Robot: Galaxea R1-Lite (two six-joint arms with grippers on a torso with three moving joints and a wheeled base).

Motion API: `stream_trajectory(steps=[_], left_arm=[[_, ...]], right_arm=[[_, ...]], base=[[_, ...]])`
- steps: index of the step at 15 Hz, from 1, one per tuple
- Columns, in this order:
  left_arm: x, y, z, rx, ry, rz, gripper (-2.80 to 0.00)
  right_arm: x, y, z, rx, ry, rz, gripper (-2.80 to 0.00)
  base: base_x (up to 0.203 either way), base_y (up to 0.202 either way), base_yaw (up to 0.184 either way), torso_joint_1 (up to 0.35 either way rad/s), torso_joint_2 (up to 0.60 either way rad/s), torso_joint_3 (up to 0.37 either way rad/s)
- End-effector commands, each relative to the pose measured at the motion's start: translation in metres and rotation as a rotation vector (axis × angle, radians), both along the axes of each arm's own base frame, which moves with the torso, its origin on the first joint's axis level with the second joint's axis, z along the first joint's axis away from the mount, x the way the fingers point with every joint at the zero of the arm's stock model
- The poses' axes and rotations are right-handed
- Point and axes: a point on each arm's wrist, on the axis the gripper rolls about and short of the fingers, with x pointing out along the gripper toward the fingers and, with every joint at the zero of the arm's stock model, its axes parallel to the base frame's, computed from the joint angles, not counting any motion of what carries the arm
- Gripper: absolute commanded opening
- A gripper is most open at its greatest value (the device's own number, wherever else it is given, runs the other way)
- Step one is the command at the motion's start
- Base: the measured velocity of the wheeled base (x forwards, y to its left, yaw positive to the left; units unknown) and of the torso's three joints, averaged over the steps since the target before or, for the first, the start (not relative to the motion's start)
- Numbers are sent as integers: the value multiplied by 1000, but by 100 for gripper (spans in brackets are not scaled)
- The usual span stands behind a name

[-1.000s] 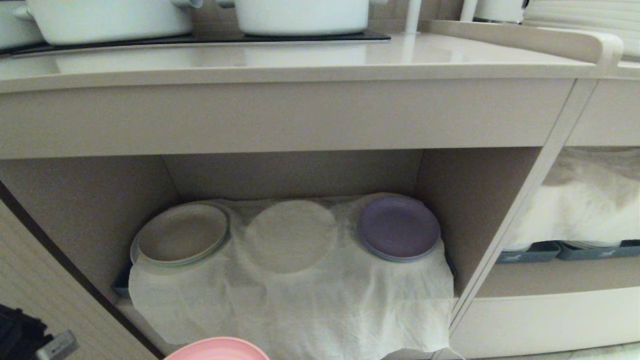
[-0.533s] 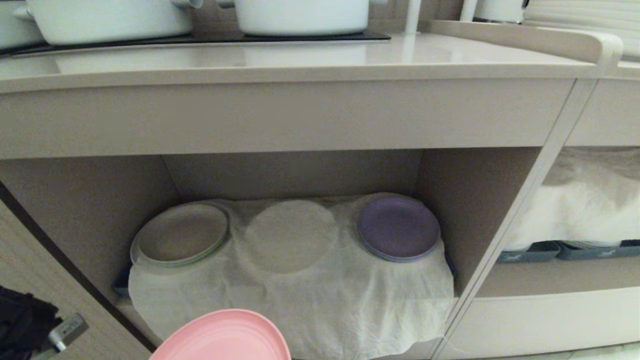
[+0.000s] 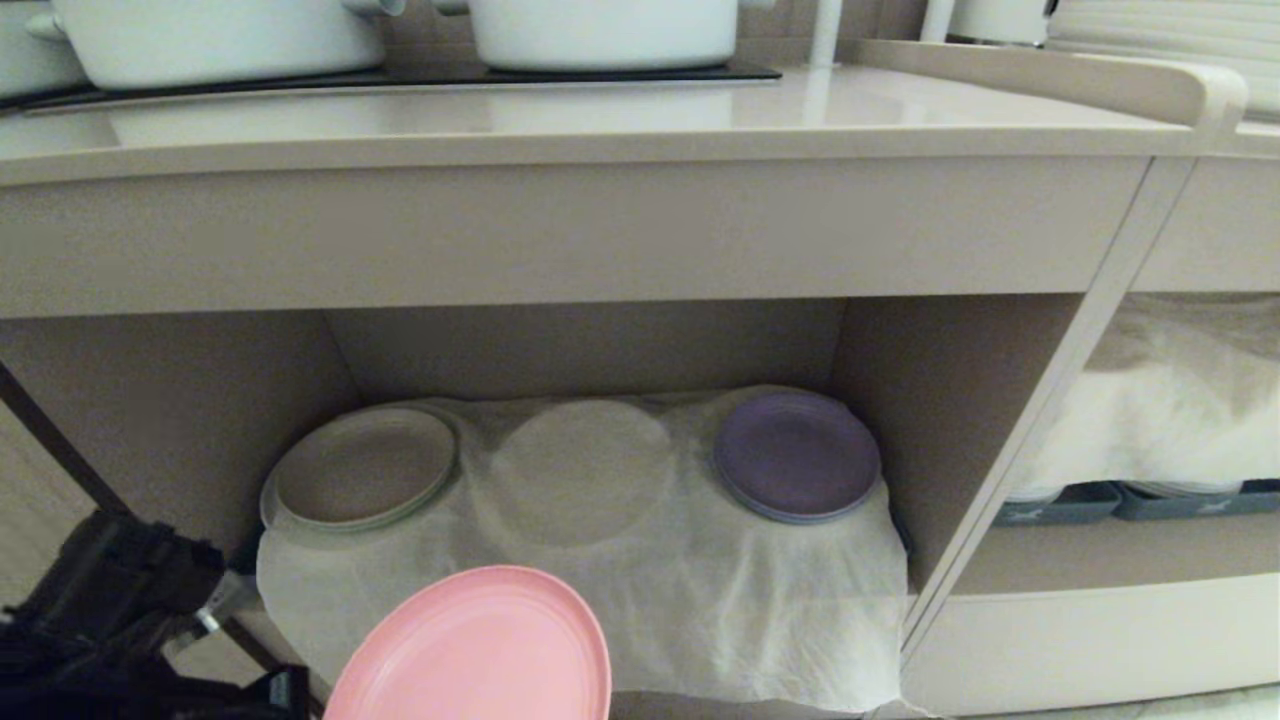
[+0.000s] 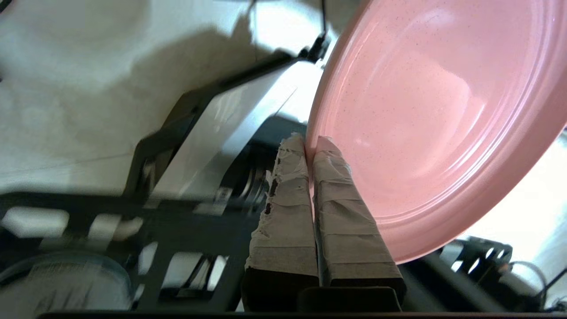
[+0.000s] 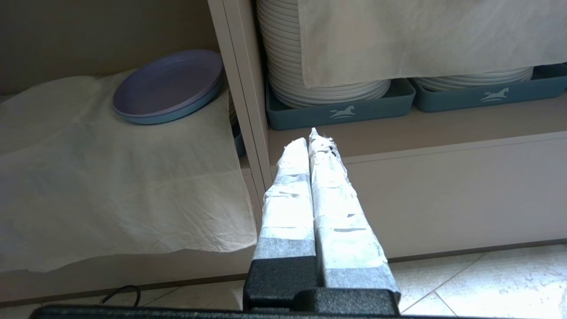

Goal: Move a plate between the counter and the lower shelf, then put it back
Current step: Put the plate in the cupboard

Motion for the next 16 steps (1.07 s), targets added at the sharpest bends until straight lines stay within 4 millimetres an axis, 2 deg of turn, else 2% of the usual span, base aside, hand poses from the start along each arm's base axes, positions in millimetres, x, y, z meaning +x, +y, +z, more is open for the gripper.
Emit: stream_trajectory(steps=[1,8,16], left_arm=[[16,-5,-12,12,50,5,-280],[71,-23,-19,-39,14,78,-280],[107,-56,-15,-116,19,154,-280]], right_arm=[[0,0,0,1,0,0,-280],[0,0,0,1,0,0,-280],[0,0,0,1,0,0,-280]], base=[[0,0,0,0,0,0],[0,0,0,0,0,0],[0,0,0,0,0,0]])
